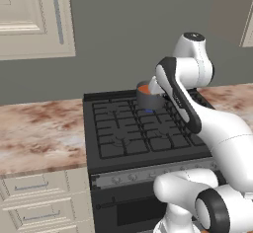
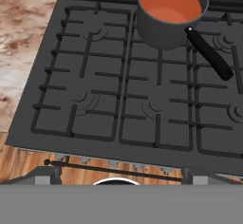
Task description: Wait until the marinara sauce is simmered to a deep red color and then turn off the stove.
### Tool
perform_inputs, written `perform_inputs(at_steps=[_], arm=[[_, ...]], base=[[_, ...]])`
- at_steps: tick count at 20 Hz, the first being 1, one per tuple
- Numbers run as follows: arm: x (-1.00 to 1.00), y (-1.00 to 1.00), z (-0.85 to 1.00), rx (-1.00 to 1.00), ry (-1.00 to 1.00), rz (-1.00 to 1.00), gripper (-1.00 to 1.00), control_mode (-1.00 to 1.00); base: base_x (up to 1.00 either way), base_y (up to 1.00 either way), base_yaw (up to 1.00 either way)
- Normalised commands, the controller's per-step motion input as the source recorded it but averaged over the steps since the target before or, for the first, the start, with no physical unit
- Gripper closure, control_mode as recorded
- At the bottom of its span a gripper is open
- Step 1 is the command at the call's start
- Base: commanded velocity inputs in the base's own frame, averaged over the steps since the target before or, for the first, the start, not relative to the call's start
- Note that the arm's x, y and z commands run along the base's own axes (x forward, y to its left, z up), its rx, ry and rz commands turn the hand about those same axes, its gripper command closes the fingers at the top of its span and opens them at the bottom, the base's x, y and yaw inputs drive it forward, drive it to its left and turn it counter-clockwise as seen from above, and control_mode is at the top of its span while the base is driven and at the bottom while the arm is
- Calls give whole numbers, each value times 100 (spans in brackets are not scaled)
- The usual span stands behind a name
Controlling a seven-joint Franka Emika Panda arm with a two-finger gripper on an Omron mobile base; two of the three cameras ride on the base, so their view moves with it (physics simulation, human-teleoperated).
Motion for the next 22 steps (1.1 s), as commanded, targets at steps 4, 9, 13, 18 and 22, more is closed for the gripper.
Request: perform_inputs(at_steps=[4, 9, 13, 18, 22], arm=[[0, 0, 0, 0, 0, 0, -100, -100], [0, 0, 0, 0, 0, 0, -100, -100], [0, 0, 0, 0, 0, 0, -100, -100], [0, 0, 0, 0, 0, 0, -100, -100], [0, 0, 0, 0, 0, 0, -100, -100]], base=[[0, 0, 0], [0, 0, 0], [0, 0, 0], [0, 0, 0], [0, 0, 0]])
